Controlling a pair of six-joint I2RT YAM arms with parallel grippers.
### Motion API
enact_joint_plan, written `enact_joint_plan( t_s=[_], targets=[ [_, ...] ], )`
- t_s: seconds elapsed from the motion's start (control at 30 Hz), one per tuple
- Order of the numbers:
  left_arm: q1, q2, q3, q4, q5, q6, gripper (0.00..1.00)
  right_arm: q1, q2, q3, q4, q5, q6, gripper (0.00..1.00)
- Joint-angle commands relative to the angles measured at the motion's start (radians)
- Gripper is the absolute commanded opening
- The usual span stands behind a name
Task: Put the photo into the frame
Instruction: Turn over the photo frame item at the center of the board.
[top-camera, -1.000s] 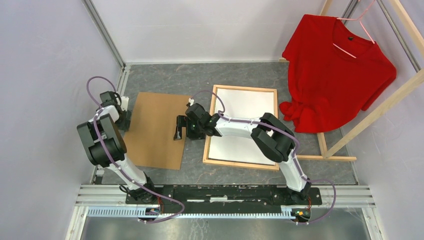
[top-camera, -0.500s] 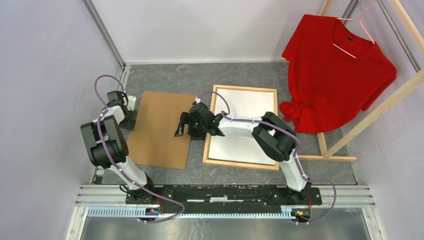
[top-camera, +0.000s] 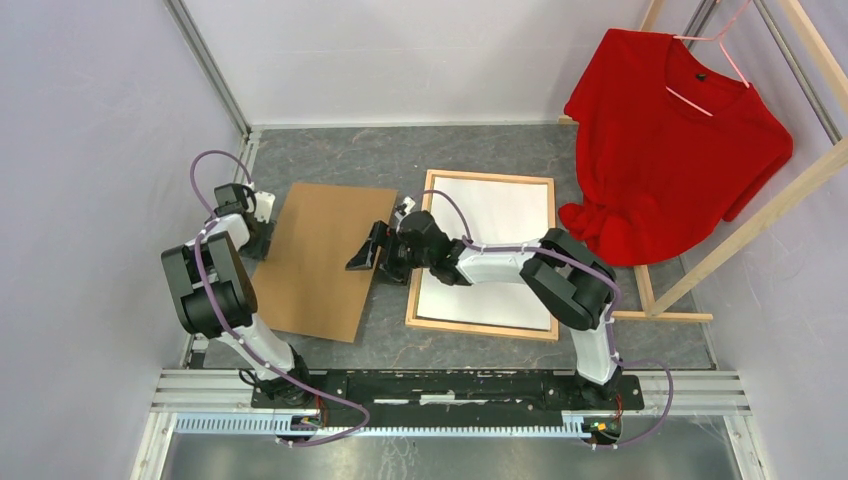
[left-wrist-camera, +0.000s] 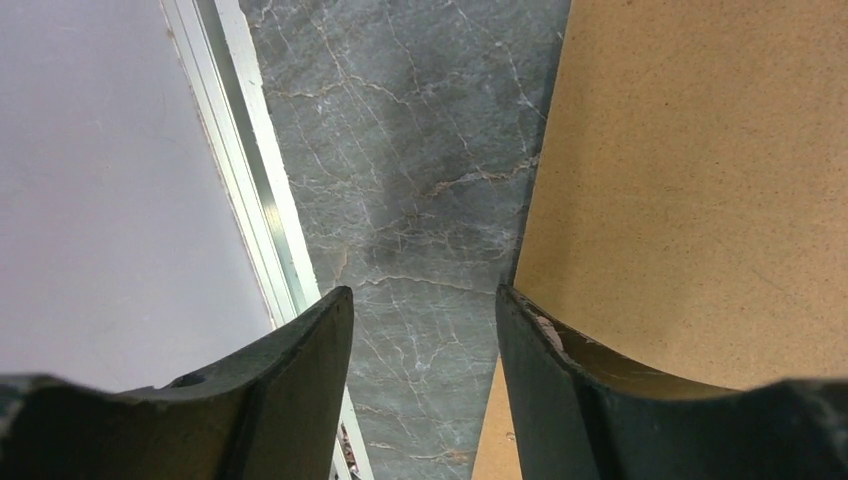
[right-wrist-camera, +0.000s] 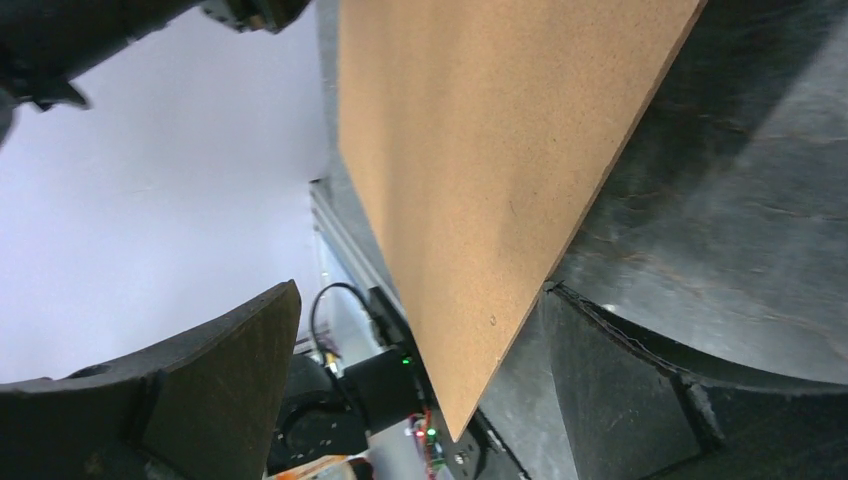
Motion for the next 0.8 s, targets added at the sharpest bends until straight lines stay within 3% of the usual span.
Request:
enact_joint_plan(
  t_s=[0.0, 0.33, 0.5, 0.77],
  targets=[
    [-0.044, 0.074, -0.106, -0.191, 0.234, -0.015, 0.63, 0.020, -0.047, -0.004, 0.476, -0.070, 0.135, 0.94],
    [-0.044, 0.060, -0.113, -0.215, 0.259, 0.003, 0.61, 0.030, 0.005, 0.002, 0.781, -0.102, 0.242, 0.90],
    [-0.044, 0.044, -0.118, -0.221, 0.261, 0.007, 0.61, 0.032, -0.022, 0.002, 0.611, -0.079, 0.164, 0.89],
    [-0.044, 0.020, -0.093, -0.234, 0.263, 0.009, 0.63, 0.031, -0.108, 0.016, 0.196, 0.035, 0.008, 0.72]
  ],
)
